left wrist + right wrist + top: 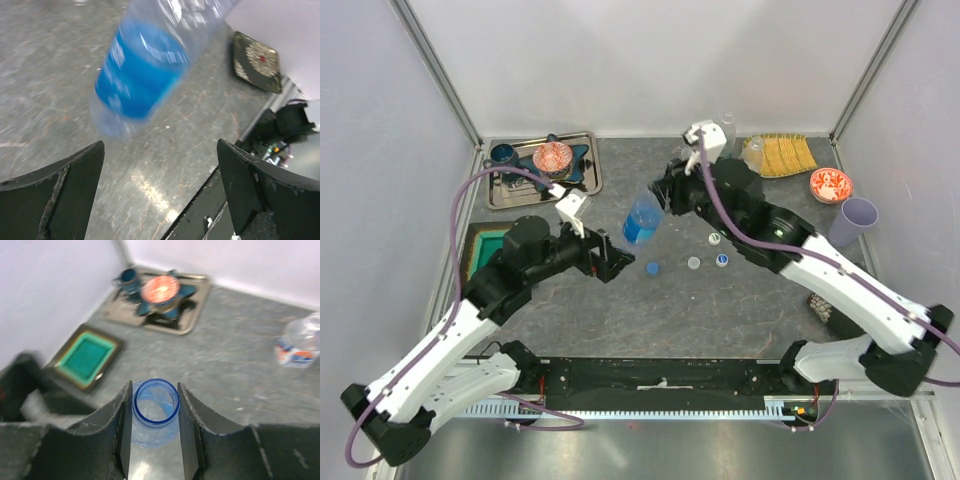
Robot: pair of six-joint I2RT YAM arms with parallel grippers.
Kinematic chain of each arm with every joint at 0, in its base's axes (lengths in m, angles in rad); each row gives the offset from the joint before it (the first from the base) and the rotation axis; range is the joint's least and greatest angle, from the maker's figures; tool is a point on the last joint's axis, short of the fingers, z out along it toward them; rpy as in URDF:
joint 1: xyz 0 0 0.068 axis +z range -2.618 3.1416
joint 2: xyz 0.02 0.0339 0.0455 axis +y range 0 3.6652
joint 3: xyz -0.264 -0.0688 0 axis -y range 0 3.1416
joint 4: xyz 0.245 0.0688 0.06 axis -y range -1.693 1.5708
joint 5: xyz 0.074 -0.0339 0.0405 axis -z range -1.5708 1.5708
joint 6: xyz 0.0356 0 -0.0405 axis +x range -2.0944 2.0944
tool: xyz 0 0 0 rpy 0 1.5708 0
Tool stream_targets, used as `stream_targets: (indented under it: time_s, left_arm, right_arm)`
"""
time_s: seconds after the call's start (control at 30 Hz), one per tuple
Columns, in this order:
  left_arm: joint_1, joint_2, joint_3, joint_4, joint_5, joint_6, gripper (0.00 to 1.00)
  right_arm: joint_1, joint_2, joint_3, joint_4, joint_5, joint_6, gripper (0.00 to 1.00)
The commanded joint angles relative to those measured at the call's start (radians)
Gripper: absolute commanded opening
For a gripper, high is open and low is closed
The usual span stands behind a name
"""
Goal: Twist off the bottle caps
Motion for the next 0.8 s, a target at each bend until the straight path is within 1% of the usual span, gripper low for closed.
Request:
stream_targets:
  time_s: [0.0,0.03,0.07,0.1,0.13,0.2,0.23,0.3,0.4,0.5,0.63,0.77]
  left_arm:
    - [0.0,-0.114,-0.005,-0.159,-0.236,-0.015,0.99]
    - [0.0,-0.152,-0.027,-0.177,-0.233,0.004,1.0]
    - [0.0,-0.168,-0.037,-0.186,-0.23,0.01,1.0]
    - [0.0,-0.183,-0.043,-0.192,-0.228,0.013,0.99]
    - [0.0,-0.214,-0.054,-0.197,-0.219,0.016,0.99]
    - [0.0,-0.243,-0.066,-0.199,-0.202,0.024,0.99]
    - [0.0,-0.258,-0.077,-0.197,-0.185,0.028,0.99]
    - [0.0,-0.3,-0.084,-0.2,-0.173,0.035,0.99]
    - [0.0,-0.344,-0.091,-0.211,-0.17,0.051,0.99]
    - [0.0,-0.373,-0.092,-0.215,-0.177,0.065,0.99]
    - [0.0,-0.372,-0.089,-0.212,-0.18,0.084,0.99]
    - [0.0,-0.352,-0.091,-0.203,-0.184,0.093,0.99]
  right_arm:
    - [-0.026,0.177,0.13,0.029,0.379,-0.1,0.0]
    - [-0.033,0.263,0.178,0.049,0.449,-0.113,0.0]
    - [-0.041,0.306,0.198,0.066,0.477,-0.122,0.0]
    - [-0.065,0.348,0.216,0.081,0.494,-0.117,0.0]
    - [-0.079,0.424,0.244,0.124,0.494,-0.107,0.0]
    - [-0.109,0.493,0.263,0.186,0.514,-0.098,0.0]
    - [-0.115,0.559,0.287,0.239,0.528,-0.099,0.0]
    - [-0.13,0.625,0.327,0.267,0.554,-0.104,0.0]
    - [-0.141,0.771,0.419,0.296,0.585,-0.133,0.0]
    - [-0.155,0.855,0.503,0.304,0.597,-0.148,0.0]
    - [-0.17,0.932,0.603,0.29,0.596,-0.174,0.0]
    - [-0.182,0.975,0.643,0.247,0.58,-0.185,0.0]
